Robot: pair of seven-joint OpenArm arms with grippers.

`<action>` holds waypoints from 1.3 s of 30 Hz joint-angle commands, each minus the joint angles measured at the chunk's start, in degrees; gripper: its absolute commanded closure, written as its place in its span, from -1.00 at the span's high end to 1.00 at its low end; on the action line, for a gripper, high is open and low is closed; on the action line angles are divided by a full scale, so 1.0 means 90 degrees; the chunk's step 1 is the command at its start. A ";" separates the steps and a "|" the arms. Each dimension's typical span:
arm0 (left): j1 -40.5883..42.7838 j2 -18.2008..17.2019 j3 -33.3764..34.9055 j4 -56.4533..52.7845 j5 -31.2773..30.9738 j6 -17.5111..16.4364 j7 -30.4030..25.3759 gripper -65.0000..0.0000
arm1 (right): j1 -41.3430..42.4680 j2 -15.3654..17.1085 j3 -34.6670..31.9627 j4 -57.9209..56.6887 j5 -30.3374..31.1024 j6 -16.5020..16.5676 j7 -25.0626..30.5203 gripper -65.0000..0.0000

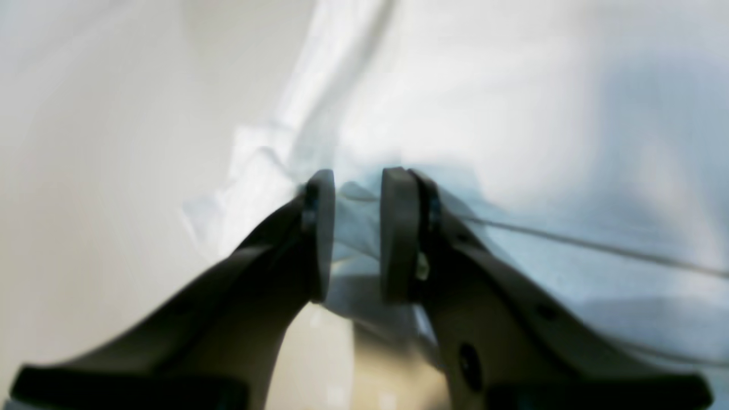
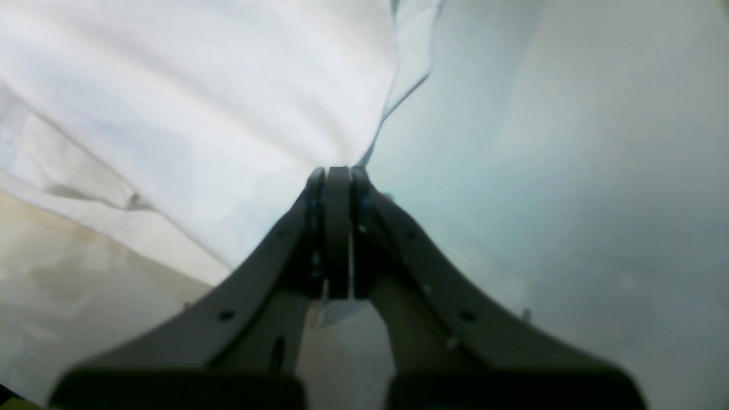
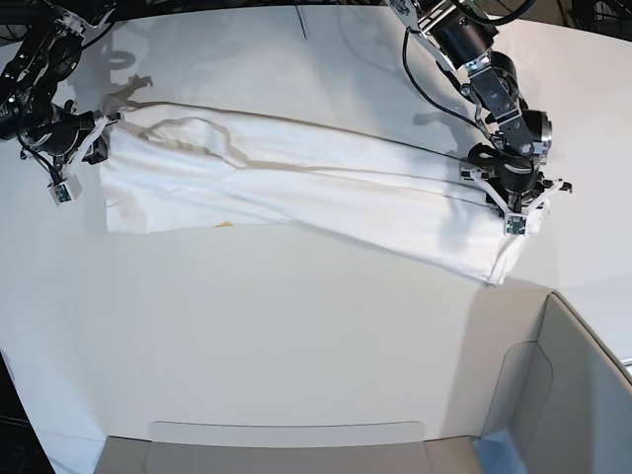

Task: Layout the t-shirt on the table in an organized manner, then fold the t-shirt properly
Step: 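Drag the left-held shirt end away from the right gripper, straightening the strip, then release the shirt end with the left gripper and raise it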

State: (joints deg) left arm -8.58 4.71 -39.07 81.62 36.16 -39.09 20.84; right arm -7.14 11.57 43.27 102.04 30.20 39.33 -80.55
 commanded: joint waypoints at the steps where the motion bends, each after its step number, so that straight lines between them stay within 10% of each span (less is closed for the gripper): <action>1: -0.0097 -0.0128 0.0028 -0.0215 0.0070 -0.0101 0.0151 -0.51 | 0.0046 0.0135 0.0023 0.0125 0.0049 0.0074 0.0062 -1.00; 13: 0.0167 -0.0333 -0.0294 -0.0762 0.0041 -0.0101 0.0200 -0.51 | -0.0062 0.0106 0.0013 0.1043 0.0059 0.0074 0.0062 -0.38; 31: -0.0380 0.0175 -0.1261 0.1094 0.0070 -0.0101 0.0209 -0.50 | 0.0134 0.0096 -0.0456 0.1004 0.0030 0.0074 0.0062 -0.37; 39: -0.0800 0.0302 -0.1280 0.1446 0.0070 -0.0101 0.0209 -0.20 | 0.0143 0.0096 -0.0573 0.1004 0.0030 0.0074 0.0062 -0.37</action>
State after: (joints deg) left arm -13.82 7.94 -50.92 93.12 37.98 -40.51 24.86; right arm -6.52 11.70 37.89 110.26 29.95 39.33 -80.60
